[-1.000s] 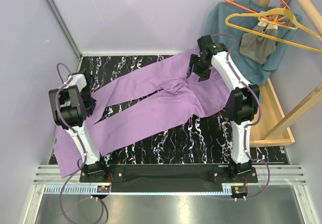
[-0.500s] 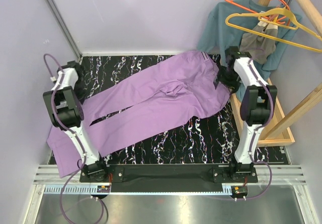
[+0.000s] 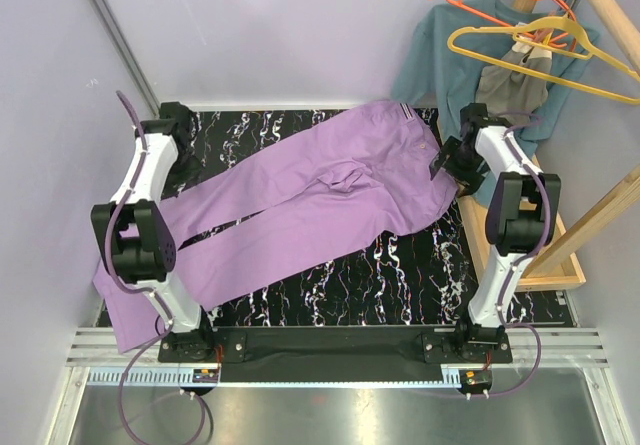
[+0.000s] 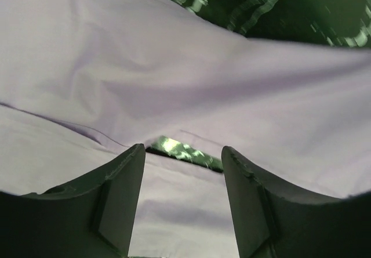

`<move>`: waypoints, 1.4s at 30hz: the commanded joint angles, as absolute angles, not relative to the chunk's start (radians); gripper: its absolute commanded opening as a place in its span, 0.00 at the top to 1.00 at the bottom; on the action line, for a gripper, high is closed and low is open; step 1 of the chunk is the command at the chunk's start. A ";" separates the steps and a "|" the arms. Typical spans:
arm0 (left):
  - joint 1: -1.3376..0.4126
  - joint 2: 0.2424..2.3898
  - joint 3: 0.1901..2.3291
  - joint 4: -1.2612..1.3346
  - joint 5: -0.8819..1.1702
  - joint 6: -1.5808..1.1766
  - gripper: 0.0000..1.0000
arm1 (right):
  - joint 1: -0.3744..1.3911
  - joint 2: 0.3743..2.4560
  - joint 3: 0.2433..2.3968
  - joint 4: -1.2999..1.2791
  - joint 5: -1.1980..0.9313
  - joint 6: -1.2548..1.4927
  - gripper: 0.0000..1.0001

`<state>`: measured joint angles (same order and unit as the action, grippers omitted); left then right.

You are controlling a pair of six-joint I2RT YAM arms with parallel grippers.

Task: Place the trousers on the hanger
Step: Flatten out the trousers at the center of the board.

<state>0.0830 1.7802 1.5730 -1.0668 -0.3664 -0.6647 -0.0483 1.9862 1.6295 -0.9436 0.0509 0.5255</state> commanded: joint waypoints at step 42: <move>0.018 1.680 1.463 -0.885 0.078 -0.482 0.44 | -0.052 1.978 1.606 -0.735 -0.021 0.623 0.09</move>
